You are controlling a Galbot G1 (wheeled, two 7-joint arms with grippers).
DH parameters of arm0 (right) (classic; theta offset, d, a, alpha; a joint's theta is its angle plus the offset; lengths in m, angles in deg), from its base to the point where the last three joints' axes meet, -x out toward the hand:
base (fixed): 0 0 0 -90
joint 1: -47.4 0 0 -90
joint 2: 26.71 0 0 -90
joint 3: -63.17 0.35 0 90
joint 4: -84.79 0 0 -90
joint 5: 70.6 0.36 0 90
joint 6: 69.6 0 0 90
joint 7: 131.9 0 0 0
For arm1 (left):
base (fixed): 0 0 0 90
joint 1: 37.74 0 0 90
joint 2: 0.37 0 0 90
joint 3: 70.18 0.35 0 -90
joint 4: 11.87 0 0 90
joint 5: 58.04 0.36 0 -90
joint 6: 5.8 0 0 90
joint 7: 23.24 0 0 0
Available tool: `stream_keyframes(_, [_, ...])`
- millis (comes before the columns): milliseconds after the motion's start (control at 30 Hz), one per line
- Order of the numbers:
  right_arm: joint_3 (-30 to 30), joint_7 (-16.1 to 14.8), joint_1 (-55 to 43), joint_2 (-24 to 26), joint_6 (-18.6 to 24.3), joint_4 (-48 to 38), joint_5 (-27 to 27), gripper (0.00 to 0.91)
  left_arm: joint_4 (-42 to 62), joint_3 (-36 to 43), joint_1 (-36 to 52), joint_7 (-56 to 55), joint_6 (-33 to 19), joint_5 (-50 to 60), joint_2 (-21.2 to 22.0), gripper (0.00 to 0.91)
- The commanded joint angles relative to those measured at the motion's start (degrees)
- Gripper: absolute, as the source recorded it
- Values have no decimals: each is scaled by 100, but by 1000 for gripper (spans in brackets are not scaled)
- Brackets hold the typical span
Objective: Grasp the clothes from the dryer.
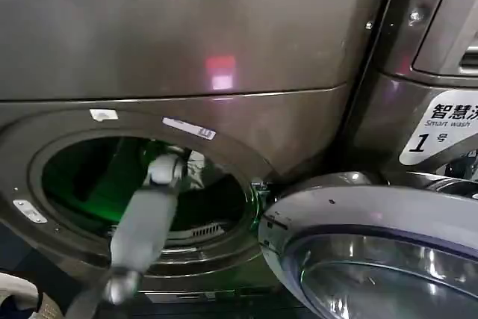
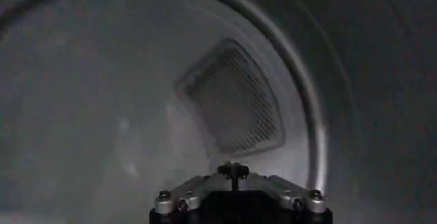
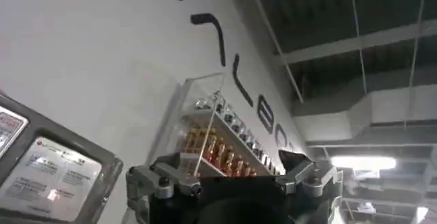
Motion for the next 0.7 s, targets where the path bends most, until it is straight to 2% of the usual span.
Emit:
stream_keyframes(33, [46,63,19,-17,75,22,19,907,-1458,-600,-1458,-746,-405,895,142,0])
stream_keyframes(233, [58,135,39,-14,127,15,154,907,-1493,-661,-1478,-749,-343,949,111,0])
stream_keyframes(700, [102,78,13,3,103,-10,150,907,-1232,-581,-1130,-674,-159,854,64,0])
